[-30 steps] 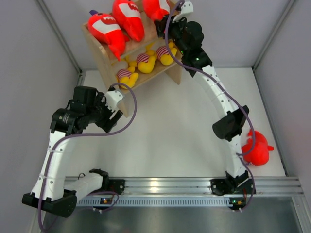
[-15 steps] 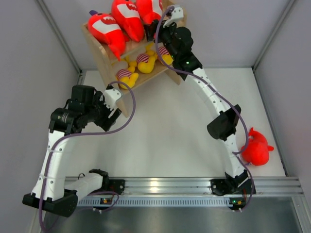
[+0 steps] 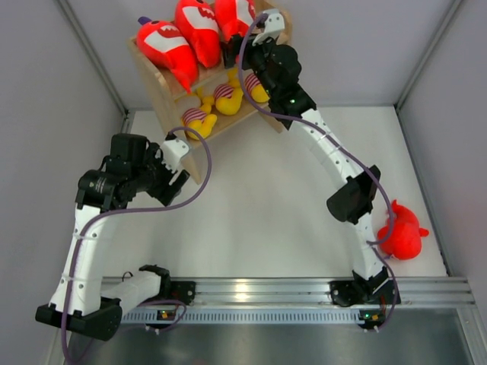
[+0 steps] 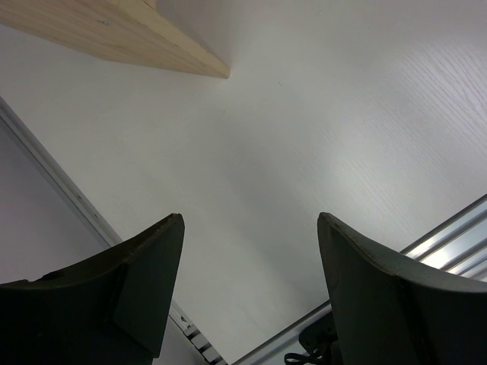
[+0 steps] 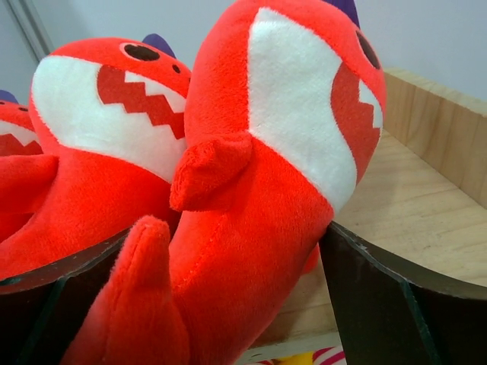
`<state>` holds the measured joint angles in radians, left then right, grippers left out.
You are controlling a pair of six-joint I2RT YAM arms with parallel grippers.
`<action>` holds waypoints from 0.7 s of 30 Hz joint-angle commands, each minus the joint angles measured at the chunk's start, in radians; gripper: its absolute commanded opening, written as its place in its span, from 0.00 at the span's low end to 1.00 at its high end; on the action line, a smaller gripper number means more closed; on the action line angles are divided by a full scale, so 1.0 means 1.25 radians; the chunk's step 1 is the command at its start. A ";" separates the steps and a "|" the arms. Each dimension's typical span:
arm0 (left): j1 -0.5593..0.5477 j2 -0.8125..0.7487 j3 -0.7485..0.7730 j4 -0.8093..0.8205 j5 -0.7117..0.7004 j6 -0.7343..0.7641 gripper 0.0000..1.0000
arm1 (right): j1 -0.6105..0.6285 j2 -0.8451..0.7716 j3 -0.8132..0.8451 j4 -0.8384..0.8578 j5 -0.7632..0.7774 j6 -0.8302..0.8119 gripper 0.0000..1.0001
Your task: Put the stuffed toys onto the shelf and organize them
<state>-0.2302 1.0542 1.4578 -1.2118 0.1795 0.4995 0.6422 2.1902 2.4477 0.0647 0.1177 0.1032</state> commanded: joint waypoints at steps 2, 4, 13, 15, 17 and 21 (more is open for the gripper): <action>0.005 -0.022 0.014 0.033 0.011 -0.005 0.77 | 0.000 -0.072 0.008 0.032 0.010 -0.029 0.89; 0.005 -0.022 0.013 0.032 0.010 -0.007 0.77 | -0.001 -0.073 0.008 0.029 0.010 -0.030 0.90; 0.005 -0.025 0.013 0.031 0.007 -0.002 0.77 | -0.008 -0.087 0.007 0.018 0.003 -0.033 0.94; 0.005 -0.027 0.014 0.032 0.007 -0.003 0.77 | -0.011 -0.086 0.000 0.011 0.000 -0.032 0.94; 0.005 -0.027 0.014 0.032 0.006 -0.001 0.77 | -0.013 -0.087 -0.008 0.007 -0.005 -0.031 0.95; 0.005 -0.029 0.013 0.032 0.007 -0.002 0.77 | -0.016 -0.087 -0.011 -0.003 -0.028 -0.027 0.97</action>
<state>-0.2295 1.0363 1.4578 -1.2118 0.1825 0.4995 0.6300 2.1498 2.4298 0.0521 0.1135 0.0738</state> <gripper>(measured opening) 0.767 0.960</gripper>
